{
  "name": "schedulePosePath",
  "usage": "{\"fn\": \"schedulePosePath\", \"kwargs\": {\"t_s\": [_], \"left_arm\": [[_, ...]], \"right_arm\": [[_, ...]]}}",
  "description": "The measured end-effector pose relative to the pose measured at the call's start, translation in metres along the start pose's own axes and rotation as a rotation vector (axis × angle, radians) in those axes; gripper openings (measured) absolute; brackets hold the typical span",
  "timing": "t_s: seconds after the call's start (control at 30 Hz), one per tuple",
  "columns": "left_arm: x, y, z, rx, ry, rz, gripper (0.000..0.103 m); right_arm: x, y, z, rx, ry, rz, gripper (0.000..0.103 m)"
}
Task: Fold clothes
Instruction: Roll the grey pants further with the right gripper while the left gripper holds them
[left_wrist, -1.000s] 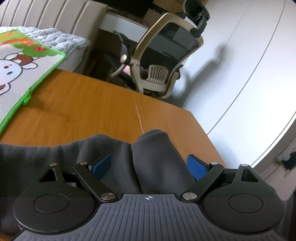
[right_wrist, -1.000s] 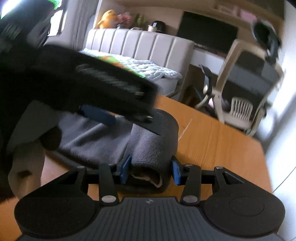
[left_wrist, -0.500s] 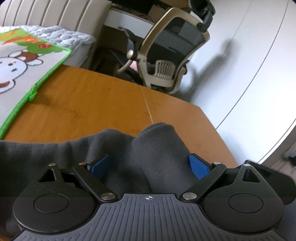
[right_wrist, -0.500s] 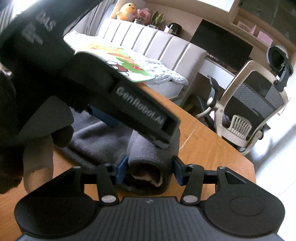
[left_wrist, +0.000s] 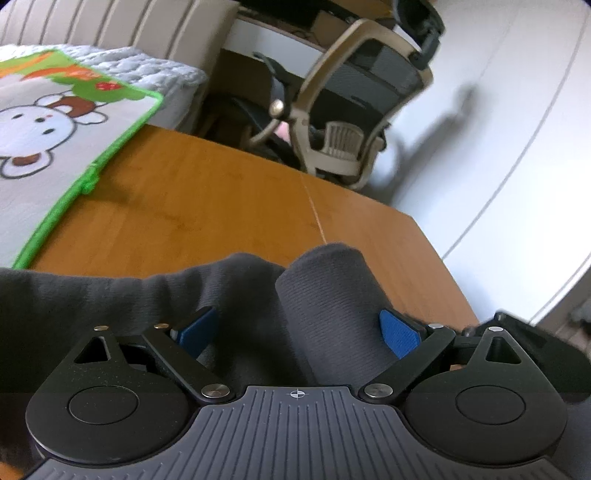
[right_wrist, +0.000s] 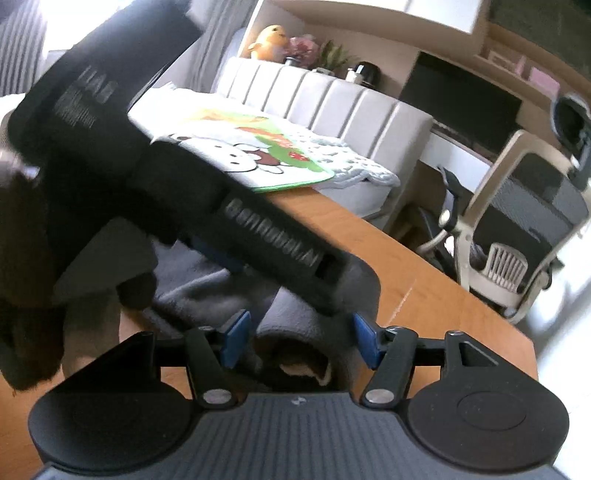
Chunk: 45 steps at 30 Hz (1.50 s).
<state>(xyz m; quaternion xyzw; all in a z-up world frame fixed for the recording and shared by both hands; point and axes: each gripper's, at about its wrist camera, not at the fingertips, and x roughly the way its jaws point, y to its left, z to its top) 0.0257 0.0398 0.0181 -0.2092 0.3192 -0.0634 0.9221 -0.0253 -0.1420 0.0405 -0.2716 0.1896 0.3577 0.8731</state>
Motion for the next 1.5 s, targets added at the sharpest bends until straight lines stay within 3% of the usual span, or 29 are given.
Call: {"fn": "schedulePosePath", "kwargs": {"t_s": [0.23,0.57,0.7,0.97,1.03,1.17,1.2,1.3,1.4,1.5], "left_arm": [[0.0,-0.003,0.001,0.041,-0.01,0.018,0.097],[0.01,0.0,-0.006,0.07,0.032,0.009,0.099],[0.011,0.006,-0.007,0.059,0.037,0.006,0.098],[0.01,0.01,-0.006,0.044,0.031,0.014,0.099],[0.009,0.01,-0.006,0.045,0.031,0.014,0.099],[0.009,0.011,-0.006,0.037,0.032,0.017,0.099],[0.009,0.011,-0.006,0.037,0.033,0.017,0.099],[0.01,0.009,-0.005,0.041,0.034,0.03,0.1],[0.013,0.004,-0.004,0.032,0.044,0.016,0.103],[0.015,-0.006,-0.004,0.017,0.055,-0.027,0.103]], "right_arm": [[0.006,0.009,0.0,-0.025,0.032,0.001,0.065],[0.009,-0.004,-0.01,0.043,0.025,0.09,0.065],[0.002,-0.024,-0.016,0.172,0.0,0.148,0.067],[0.012,-0.073,-0.05,0.674,-0.005,0.294,0.076],[0.016,-0.073,-0.052,0.739,-0.014,0.345,0.076],[0.03,-0.071,-0.046,0.784,-0.01,0.345,0.082],[0.035,-0.07,-0.045,0.786,-0.004,0.336,0.082],[0.043,-0.071,-0.044,0.8,0.008,0.329,0.063],[0.04,-0.079,-0.044,0.785,0.002,0.331,0.051],[0.03,-0.088,-0.044,0.751,0.01,0.315,0.048]]}}
